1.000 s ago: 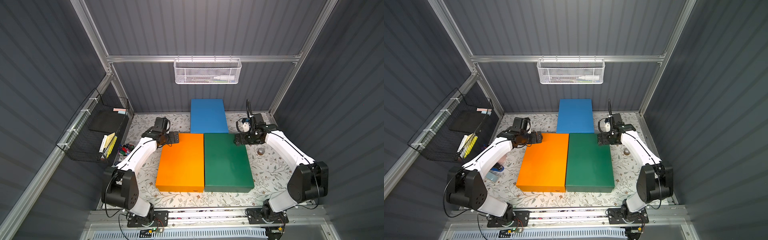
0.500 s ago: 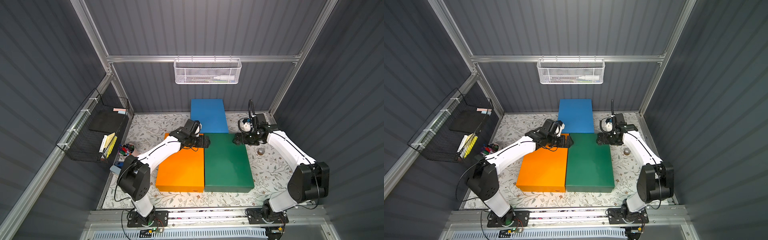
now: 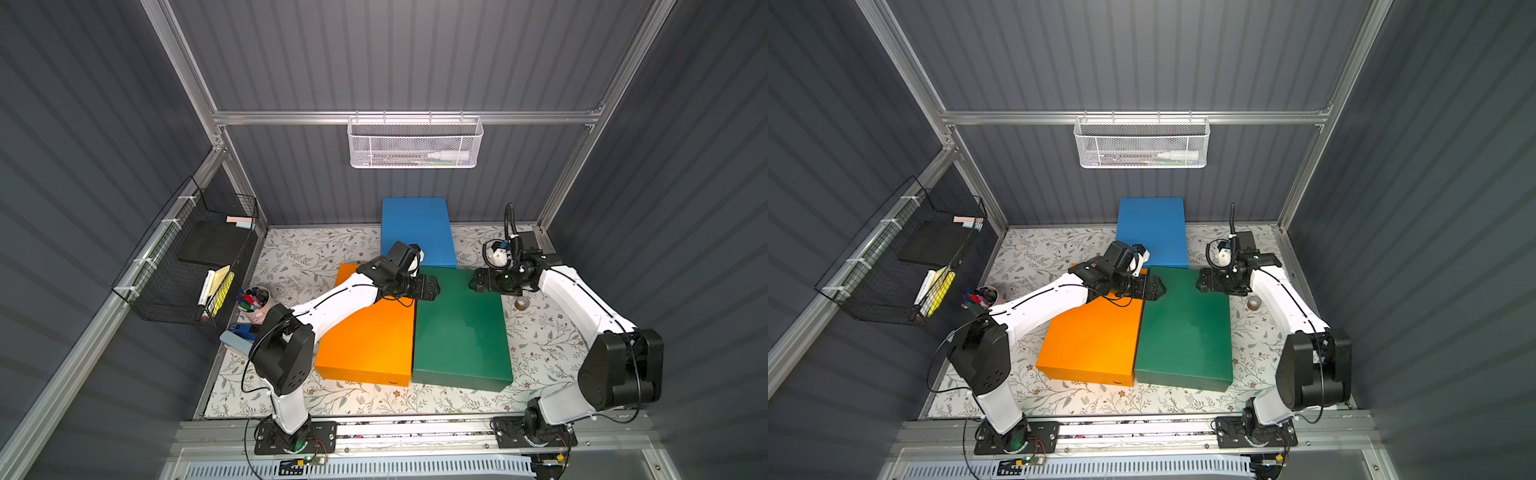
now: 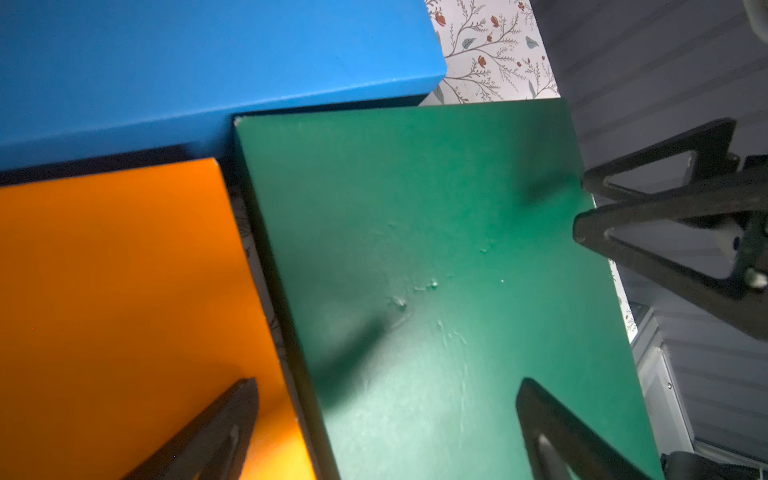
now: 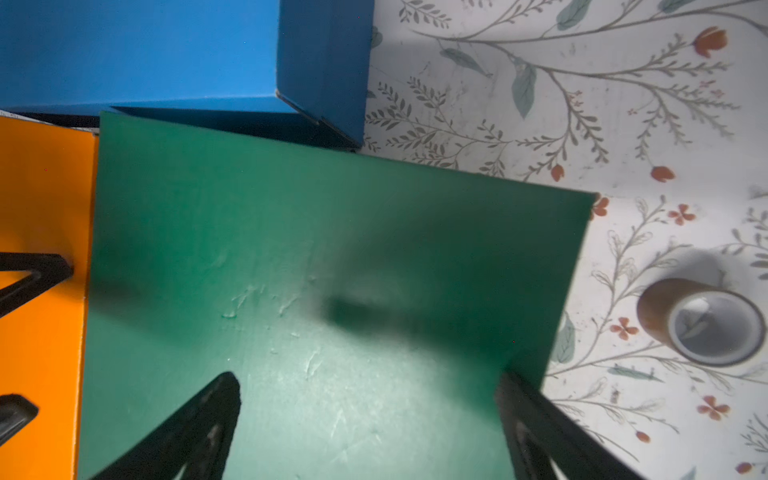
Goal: Stack the shoeboxes
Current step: Move the shoebox to the center of the board.
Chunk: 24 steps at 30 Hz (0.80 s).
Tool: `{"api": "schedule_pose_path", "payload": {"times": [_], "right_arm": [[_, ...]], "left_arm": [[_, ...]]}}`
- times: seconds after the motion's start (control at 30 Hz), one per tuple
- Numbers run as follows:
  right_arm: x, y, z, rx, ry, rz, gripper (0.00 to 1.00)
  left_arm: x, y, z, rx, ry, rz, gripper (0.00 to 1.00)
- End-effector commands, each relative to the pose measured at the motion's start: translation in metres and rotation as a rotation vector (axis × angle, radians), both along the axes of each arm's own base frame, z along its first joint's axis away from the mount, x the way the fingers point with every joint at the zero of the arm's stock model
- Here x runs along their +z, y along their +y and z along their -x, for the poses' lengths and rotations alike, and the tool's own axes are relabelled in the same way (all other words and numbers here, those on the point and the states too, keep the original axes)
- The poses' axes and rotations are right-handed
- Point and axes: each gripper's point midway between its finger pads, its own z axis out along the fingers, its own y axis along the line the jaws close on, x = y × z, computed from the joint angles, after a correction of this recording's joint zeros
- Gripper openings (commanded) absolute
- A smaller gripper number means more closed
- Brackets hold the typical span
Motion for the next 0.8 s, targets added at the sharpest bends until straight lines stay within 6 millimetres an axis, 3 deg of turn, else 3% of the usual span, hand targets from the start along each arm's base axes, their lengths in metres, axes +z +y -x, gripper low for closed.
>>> {"api": "schedule_pose_path", "payload": {"times": [0.0, 0.2, 0.47, 0.6, 0.77], "right_arm": [[0.002, -0.013, 0.007, -0.038, 0.012, -0.006, 0.99], [0.000, -0.028, 0.011, -0.077, 0.025, -0.006, 0.99], [-0.012, -0.029, 0.012, -0.087, 0.046, -0.022, 0.99], [-0.014, -0.020, 0.011, -0.075, 0.063, -0.077, 0.99], [-0.016, -0.031, 0.009, -0.128, 0.080, -0.093, 0.99]], "left_arm": [[0.007, -0.004, 0.003, 0.002, 0.006, -0.032, 1.00], [-0.010, -0.015, 0.012, -0.038, 0.045, -0.068, 1.00], [-0.030, -0.014, 0.016, -0.044, 0.069, -0.133, 1.00], [-0.027, -0.032, 0.017, -0.082, 0.064, -0.090, 1.00], [-0.025, -0.067, 0.014, -0.168, 0.036, -0.065, 0.99]]}}
